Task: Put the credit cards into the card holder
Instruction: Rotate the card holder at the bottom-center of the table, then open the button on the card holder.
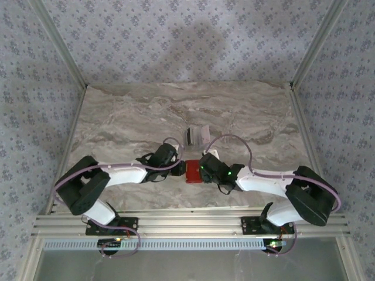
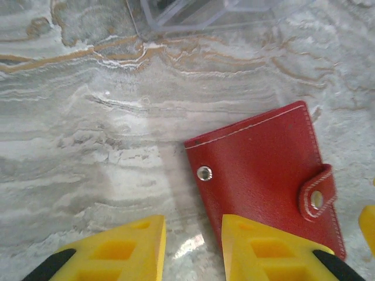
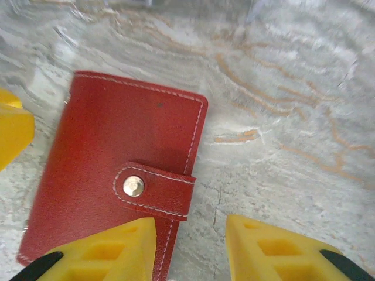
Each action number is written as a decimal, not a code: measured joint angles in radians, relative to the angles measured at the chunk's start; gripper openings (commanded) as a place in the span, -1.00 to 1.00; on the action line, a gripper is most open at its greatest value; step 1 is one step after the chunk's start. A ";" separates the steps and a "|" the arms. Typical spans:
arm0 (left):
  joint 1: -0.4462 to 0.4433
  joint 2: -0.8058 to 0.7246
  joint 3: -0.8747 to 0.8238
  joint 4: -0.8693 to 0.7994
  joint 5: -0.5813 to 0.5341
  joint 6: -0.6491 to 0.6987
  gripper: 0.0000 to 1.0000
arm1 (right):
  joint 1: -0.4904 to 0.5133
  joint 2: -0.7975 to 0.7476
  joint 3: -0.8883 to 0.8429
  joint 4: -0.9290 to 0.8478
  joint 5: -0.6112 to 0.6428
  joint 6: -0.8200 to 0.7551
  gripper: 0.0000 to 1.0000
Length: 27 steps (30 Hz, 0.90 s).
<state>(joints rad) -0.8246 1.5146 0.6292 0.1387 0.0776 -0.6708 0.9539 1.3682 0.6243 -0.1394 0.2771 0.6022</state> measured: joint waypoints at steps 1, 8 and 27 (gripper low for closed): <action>0.000 -0.015 0.000 -0.001 0.000 0.000 -0.39 | 0.001 -0.008 0.006 -0.008 0.004 0.000 -0.25; 0.014 -0.024 0.049 -0.021 0.027 0.005 -0.72 | 0.003 -0.011 0.047 -0.021 -0.017 -0.016 -0.28; 0.059 0.192 0.126 0.065 0.125 0.007 -0.92 | -0.005 0.191 0.148 -0.014 -0.077 -0.042 -0.15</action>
<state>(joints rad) -0.7658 1.7069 0.7547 0.2039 0.2024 -0.6640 0.9485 1.5593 0.7719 -0.1532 0.2005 0.5598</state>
